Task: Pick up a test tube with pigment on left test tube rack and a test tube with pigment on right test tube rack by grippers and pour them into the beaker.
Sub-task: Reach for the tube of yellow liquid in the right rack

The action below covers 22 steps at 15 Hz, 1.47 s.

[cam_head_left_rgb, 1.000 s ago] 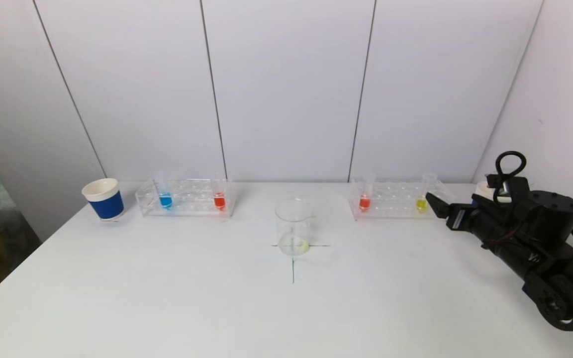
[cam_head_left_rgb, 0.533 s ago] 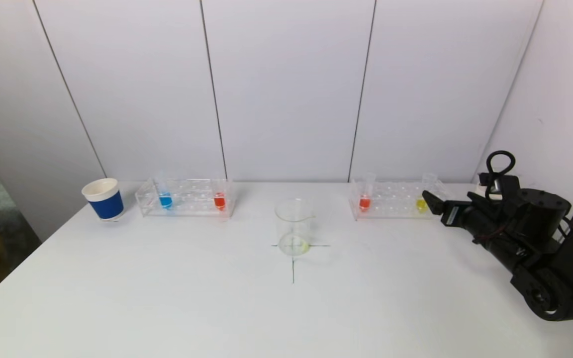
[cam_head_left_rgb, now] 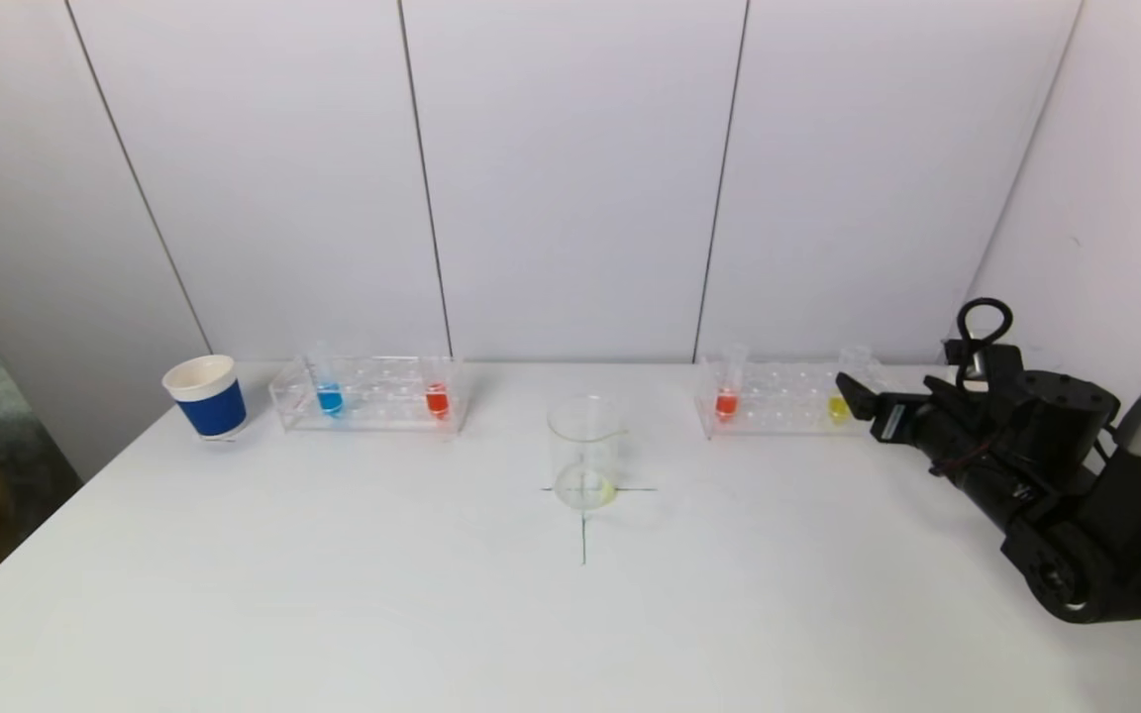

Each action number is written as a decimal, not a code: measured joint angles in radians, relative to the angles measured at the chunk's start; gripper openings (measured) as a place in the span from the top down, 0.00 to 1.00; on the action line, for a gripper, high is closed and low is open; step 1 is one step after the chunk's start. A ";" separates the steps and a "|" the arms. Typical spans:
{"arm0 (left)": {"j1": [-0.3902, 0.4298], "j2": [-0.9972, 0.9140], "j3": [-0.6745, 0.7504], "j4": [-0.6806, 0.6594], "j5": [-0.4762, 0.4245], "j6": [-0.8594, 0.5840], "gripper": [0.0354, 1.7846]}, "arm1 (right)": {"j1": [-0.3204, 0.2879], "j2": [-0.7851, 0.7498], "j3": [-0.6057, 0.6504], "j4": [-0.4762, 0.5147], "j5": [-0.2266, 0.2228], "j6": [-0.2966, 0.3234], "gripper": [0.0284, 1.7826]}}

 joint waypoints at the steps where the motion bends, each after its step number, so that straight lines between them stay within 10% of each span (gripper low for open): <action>1: 0.000 0.000 0.000 0.000 0.000 0.000 0.01 | -0.001 0.006 -0.010 0.000 0.000 -0.002 0.01; 22: 0.000 0.000 0.000 0.000 0.000 0.000 0.01 | 0.005 0.104 -0.179 0.000 -0.030 -0.025 0.01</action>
